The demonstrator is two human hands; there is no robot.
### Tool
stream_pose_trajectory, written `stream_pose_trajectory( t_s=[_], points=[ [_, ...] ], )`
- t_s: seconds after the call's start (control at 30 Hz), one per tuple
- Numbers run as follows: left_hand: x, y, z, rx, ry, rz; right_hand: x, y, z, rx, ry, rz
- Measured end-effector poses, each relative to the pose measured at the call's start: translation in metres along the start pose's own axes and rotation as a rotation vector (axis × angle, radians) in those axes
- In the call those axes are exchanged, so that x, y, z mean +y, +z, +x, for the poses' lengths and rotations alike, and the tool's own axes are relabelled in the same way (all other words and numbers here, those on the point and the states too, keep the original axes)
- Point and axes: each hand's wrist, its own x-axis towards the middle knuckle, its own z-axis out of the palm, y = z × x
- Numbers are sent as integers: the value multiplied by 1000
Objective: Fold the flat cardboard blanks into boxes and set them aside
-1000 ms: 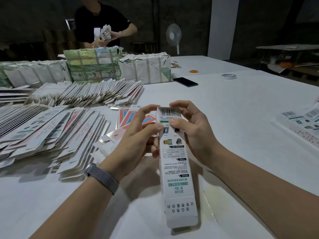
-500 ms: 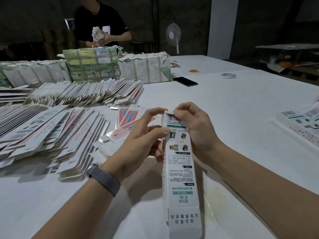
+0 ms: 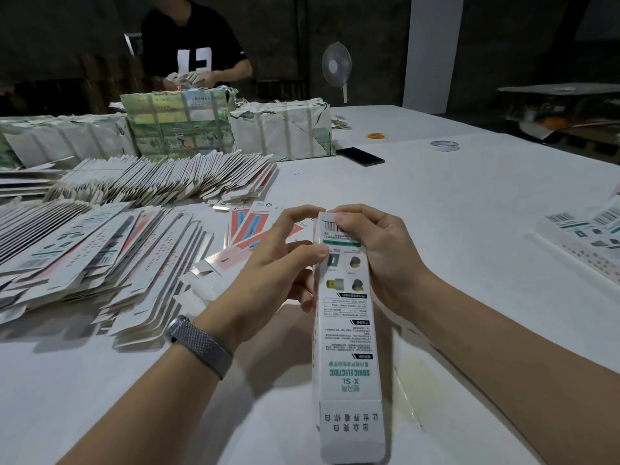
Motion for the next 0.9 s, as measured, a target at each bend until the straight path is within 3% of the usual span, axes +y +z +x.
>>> stream_pose_trajectory(
  t_s=[0.43, 0.9],
  points=[
    [-3, -2, -1, -35, -37, 39, -3, 3, -2, -23, 51, -44],
    [-6, -4, 1, -41, -82, 85, -2, 3, -2, 86, 12, -101]
  ],
)
